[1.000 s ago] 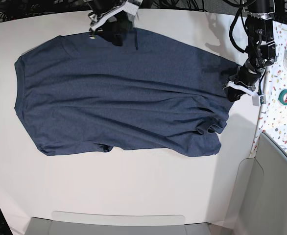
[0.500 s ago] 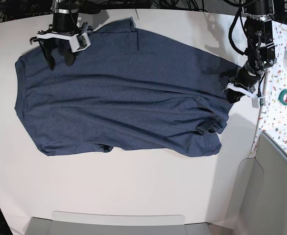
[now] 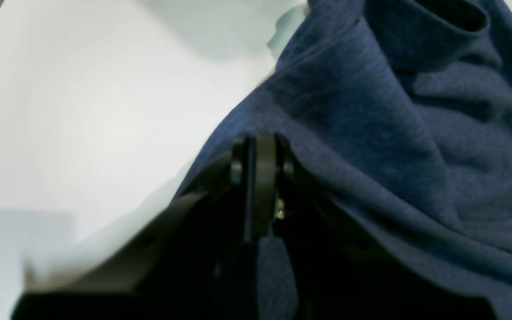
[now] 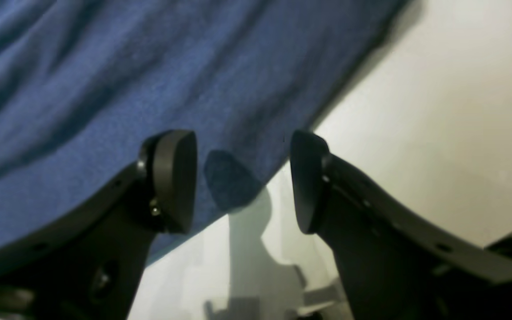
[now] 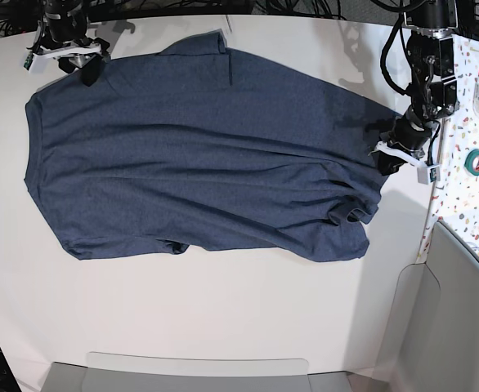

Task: Layout the t-shirt on the table in an organized manner, then fold the t-shirt properly
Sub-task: 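Drag the collar with the right gripper toward the shirt's shoulder corner, then pull the shirt with both grippers away from the hem to straighten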

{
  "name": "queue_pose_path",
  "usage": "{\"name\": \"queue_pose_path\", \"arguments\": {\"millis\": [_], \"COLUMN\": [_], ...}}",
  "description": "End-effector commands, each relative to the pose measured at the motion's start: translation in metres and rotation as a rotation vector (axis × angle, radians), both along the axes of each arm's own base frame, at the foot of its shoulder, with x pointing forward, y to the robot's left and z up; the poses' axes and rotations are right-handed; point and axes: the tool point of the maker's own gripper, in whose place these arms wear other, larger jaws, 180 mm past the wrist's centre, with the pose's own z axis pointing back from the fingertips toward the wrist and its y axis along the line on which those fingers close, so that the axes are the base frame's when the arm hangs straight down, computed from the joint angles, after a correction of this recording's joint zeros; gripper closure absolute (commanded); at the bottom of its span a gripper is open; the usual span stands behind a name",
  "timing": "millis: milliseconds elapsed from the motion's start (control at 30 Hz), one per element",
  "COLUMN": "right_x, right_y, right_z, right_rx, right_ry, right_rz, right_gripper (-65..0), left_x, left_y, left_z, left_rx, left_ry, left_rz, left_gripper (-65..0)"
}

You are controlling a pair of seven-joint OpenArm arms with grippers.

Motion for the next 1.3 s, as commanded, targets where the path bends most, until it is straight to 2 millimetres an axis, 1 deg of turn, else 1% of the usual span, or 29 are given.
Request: {"name": "queue_pose_path", "arguments": {"millis": [0,67,167,333,433,567,633,767,833,933,1033,1133,1200,1267], "right_x": [0.002,0.0,-0.004,-0.007,-0.011,-0.012,-0.011,-0.01,-0.007,-0.006,-0.007,-0.011,-0.011,-0.01], "right_y": [0.003,0.01,0.021,0.027,0.018,-0.008,-0.018,-0.028,-0.029,-0.032,-0.026,-0.02,-0.014,-0.009], "right_z": [0.008,0.006,0.004,-0.009,-0.012,-0.004,0.004,0.01,0.005,-0.011,-0.032,-0.046,-0.051,-0.051], "right_rx": [0.017,0.063,0.141,0.301,0.352,0.352,0.351,0.339,0.345,0.362,0.403,0.439,0.463,0.48], "right_ry": [-0.037,-0.044,-0.06,-0.058,-0.062,-0.098,-0.135,-0.166,-0.167,-0.148,-0.101,-0.066,-0.05,-0.038], "right_rz": [-0.005,-0.029,-0.049,-0.119,-0.18,-0.247,-0.257,-0.266,-0.274,-0.301,-0.306,-0.323,-0.317,-0.299], "right_gripper": [-32.9,-32.9,-32.9,-32.9,-32.9,-32.9,-32.9,-32.9,-32.9,-32.9,-32.9,-32.9,-32.9,-32.9], "left_x": [-0.065,-0.068,-0.072,-0.071,-0.071,-0.071,-0.071,-0.072,-0.072,-0.072,-0.072,-0.072,-0.072,-0.072], "left_y": [-0.014,-0.017,-0.015,-0.016,-0.015,-0.014,-0.015,-0.015,-0.015,-0.015,-0.015,-0.015,-0.015,-0.015], "left_z": [-0.05,-0.054,-0.058,-0.057,-0.057,-0.057,-0.057,-0.057,-0.057,-0.057,-0.057,-0.057,-0.057,-0.057], "left_rx": [0.014,0.013,0.012,0.012,0.012,0.012,0.012,0.012,0.012,0.012,0.012,0.012,0.012,0.012], "left_ry": [0.307,0.321,0.334,0.332,0.331,0.331,0.331,0.333,0.333,0.333,0.333,0.333,0.333,0.333], "left_rz": [-0.06,-0.07,-0.065,-0.065,-0.062,-0.061,-0.062,-0.062,-0.062,-0.062,-0.062,-0.062,-0.062,-0.062], "left_gripper": [-3.4,-3.4,-3.4,-3.4,-3.4,-3.4,-3.4,-3.4,-3.4,-3.4,-3.4,-3.4,-3.4,-3.4]}}
